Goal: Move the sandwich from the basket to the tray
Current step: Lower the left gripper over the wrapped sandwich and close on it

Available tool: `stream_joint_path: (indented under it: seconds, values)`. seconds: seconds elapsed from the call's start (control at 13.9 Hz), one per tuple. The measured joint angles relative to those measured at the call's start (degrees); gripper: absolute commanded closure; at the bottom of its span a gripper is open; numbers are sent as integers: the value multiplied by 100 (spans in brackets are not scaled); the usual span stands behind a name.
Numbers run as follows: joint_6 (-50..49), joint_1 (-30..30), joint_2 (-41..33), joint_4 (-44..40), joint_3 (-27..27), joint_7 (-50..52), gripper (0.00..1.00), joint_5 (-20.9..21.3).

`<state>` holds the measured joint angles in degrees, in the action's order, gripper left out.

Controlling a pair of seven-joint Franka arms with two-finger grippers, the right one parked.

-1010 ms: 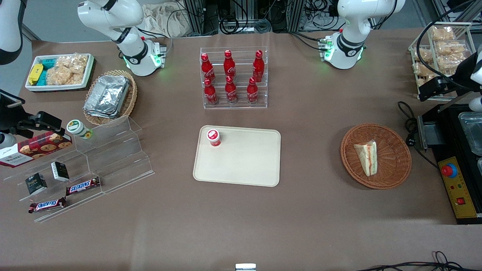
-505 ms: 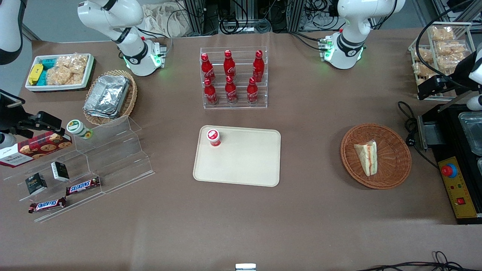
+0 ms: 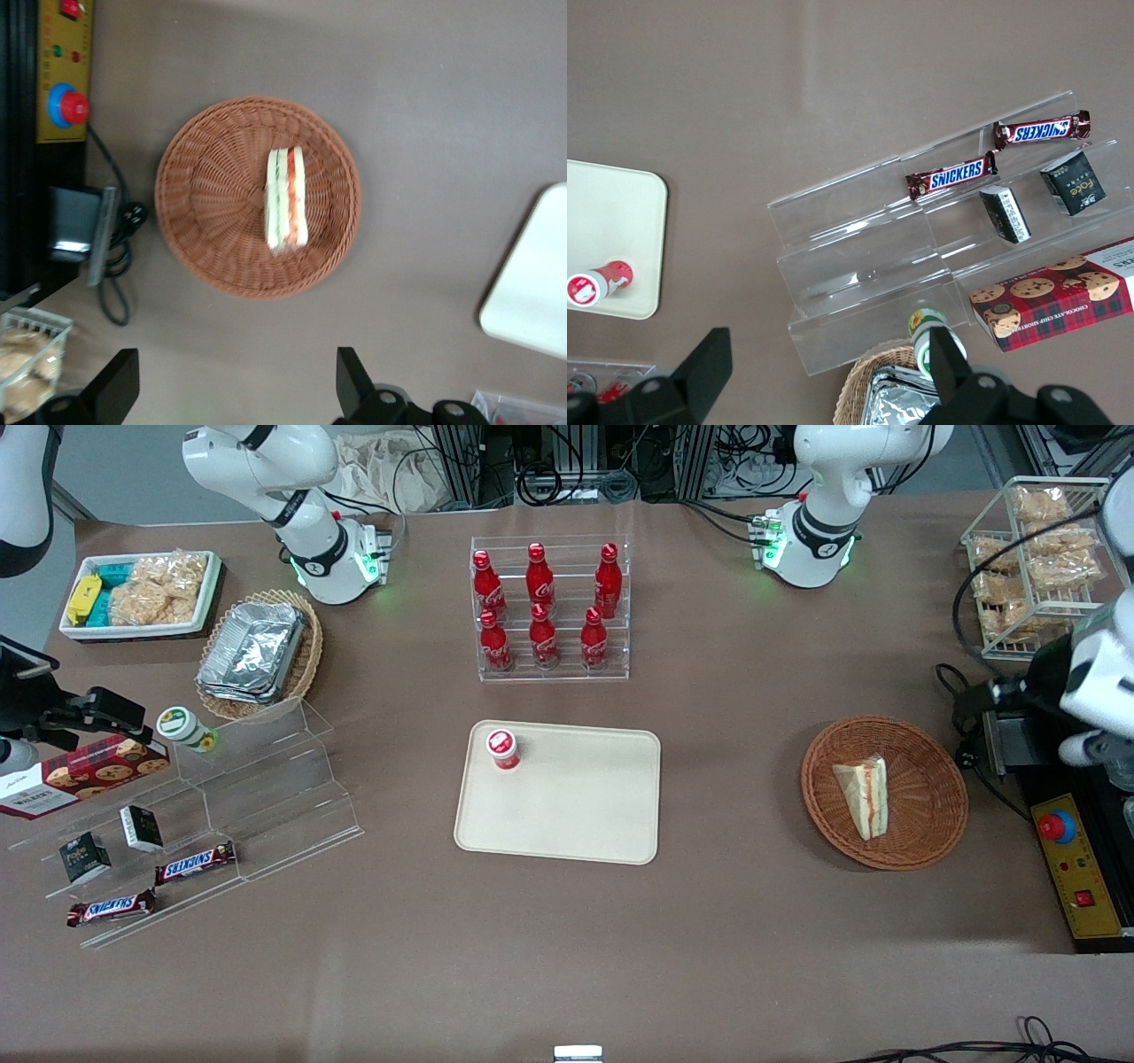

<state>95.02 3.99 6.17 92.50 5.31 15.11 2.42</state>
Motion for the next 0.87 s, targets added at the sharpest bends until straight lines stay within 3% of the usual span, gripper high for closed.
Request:
stream_joint_path:
  seconds: [0.51,0.87]
  values:
    - [3207,-97,340,2559,27,470,0,-12]
    - [4439,-86,786,3129,4,471,0,-12]
